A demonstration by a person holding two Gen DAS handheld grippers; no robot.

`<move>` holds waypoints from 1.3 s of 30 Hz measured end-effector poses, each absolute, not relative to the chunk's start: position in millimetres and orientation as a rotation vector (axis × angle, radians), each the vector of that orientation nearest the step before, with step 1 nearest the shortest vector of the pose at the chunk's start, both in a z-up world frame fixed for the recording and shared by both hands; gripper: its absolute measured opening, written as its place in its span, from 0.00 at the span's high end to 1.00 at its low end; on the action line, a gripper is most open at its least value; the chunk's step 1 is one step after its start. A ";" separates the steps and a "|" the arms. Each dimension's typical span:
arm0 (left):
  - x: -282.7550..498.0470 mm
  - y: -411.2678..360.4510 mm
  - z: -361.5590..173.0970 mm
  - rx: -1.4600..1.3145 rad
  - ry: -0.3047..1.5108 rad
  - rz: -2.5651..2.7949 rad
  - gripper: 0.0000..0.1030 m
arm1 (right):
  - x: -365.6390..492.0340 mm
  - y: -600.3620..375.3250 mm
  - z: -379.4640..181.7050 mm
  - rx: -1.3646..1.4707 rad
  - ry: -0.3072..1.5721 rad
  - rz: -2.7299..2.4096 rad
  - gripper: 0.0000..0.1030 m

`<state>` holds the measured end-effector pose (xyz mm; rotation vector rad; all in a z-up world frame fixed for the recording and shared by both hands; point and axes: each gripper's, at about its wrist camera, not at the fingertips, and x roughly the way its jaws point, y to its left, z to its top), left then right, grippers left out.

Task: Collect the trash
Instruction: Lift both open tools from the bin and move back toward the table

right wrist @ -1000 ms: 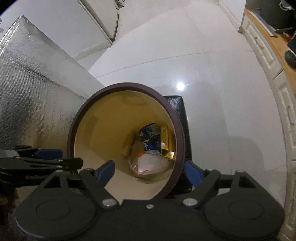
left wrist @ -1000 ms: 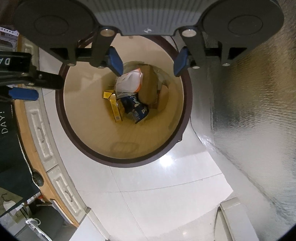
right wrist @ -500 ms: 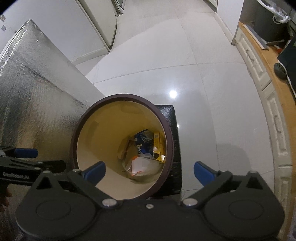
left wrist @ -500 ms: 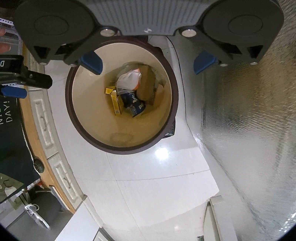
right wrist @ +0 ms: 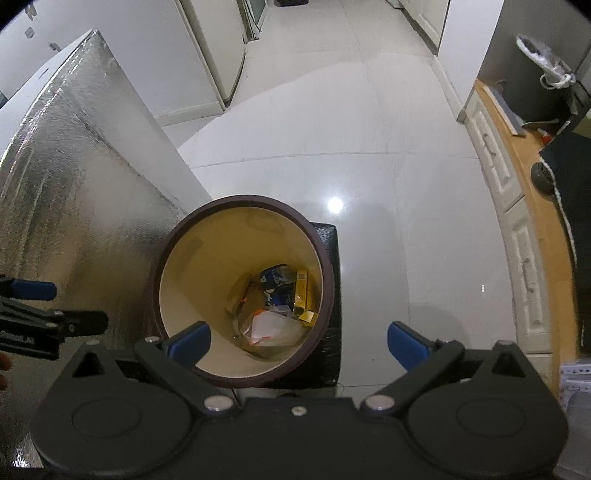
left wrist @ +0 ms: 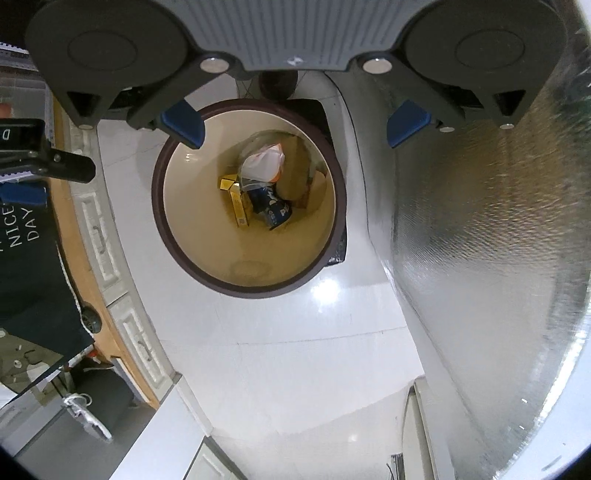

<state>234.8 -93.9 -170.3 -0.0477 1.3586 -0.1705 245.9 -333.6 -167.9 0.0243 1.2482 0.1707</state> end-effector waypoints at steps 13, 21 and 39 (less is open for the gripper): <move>206.8 -75.4 -107.9 -0.072 1.210 -0.205 0.00 | 214.5 -331.5 -111.1 0.002 1.168 0.150 0.00; 195.1 -50.5 -63.8 -0.089 1.095 -0.199 0.00 | 205.9 -313.5 -68.2 0.001 1.071 0.154 0.00; 141.7 73.1 8.7 -0.138 0.888 -0.063 0.00 | 198.4 -187.9 -10.0 -0.076 0.923 0.322 0.00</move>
